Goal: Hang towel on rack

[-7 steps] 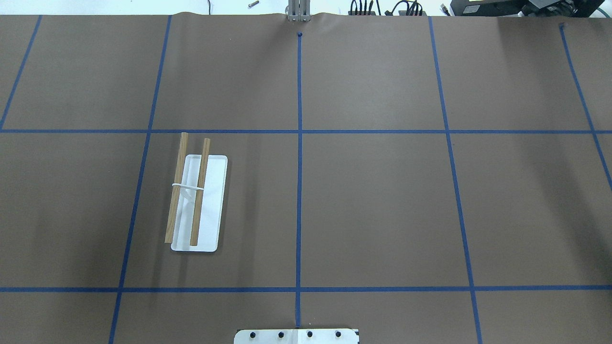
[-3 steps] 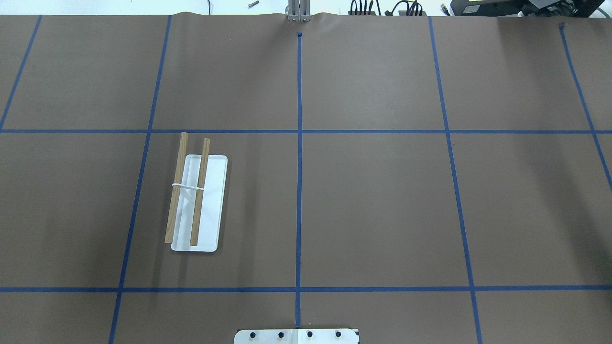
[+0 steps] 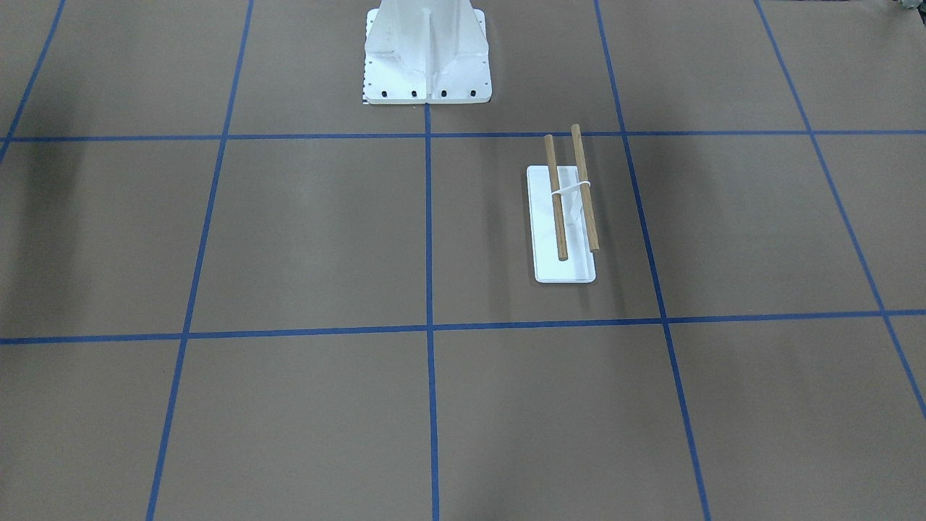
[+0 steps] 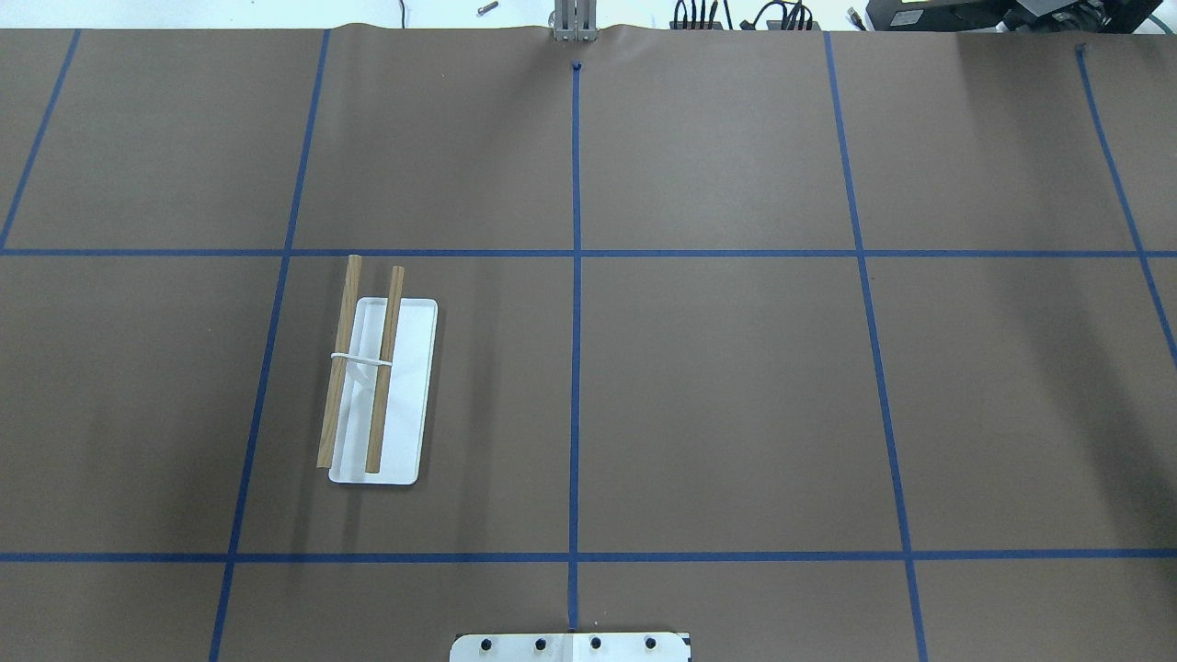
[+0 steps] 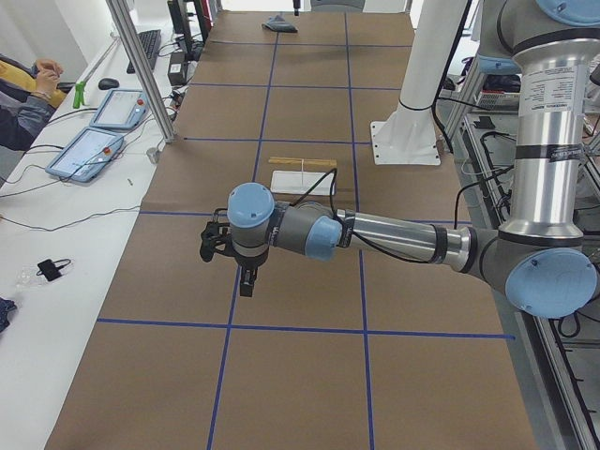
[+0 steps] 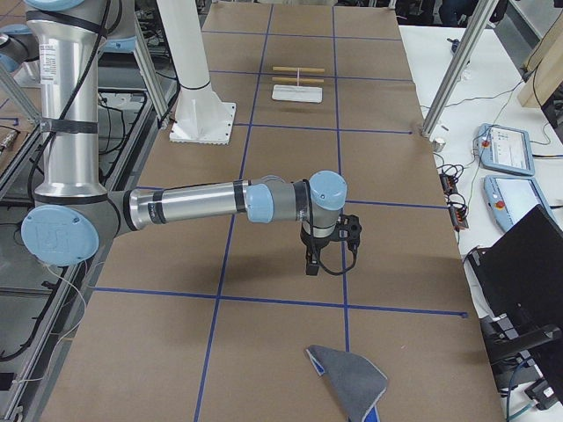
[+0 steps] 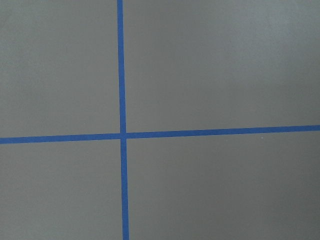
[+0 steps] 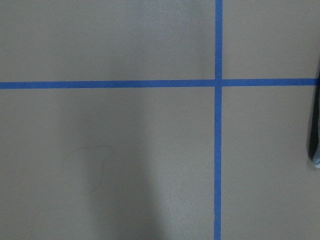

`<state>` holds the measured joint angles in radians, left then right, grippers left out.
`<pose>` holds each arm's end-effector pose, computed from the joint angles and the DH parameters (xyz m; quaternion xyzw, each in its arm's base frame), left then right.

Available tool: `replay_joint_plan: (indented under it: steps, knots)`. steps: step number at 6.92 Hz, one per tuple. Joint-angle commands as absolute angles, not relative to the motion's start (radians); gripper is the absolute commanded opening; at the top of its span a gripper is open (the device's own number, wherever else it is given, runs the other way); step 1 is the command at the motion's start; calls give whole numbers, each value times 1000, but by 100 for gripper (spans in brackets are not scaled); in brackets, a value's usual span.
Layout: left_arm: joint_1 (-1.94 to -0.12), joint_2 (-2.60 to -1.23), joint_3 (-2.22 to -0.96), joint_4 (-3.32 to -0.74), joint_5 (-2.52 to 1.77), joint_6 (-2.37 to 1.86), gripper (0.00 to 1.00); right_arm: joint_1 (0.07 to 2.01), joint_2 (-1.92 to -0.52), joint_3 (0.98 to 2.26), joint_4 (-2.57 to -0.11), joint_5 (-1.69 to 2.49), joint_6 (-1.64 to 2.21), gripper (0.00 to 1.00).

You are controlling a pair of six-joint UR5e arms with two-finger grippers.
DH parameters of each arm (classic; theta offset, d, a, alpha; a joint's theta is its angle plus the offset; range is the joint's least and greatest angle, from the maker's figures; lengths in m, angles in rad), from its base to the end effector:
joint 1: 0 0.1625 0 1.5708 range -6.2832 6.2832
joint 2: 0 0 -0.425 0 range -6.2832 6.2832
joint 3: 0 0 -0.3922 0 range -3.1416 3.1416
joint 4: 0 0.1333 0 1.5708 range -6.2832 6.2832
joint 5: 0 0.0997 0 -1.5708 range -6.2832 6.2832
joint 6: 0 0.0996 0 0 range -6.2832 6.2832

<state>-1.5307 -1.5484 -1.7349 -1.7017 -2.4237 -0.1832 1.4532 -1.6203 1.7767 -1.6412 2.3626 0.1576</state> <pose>-0.0385 -0.4943 0.5683 0.0773 0.4210 -0.0084 0.9037 0.0066 -0.4758 0.5870 -0.0136 -0.3871 0.0019 0.9219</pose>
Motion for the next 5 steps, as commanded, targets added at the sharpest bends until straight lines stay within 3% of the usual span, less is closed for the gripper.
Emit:
replay_joint_plan:
  steps: [1, 5]
  knots:
    - [-1531, -1548, -1735, -1703, -2425, -178, 98, 1453, -1620, 1781, -1637, 2367, 155, 100]
    - [-1529, -1540, -1709, -1747, -2433, -184, 98, 1453, -1620, 1773, -1638, 2384, 160, 100]
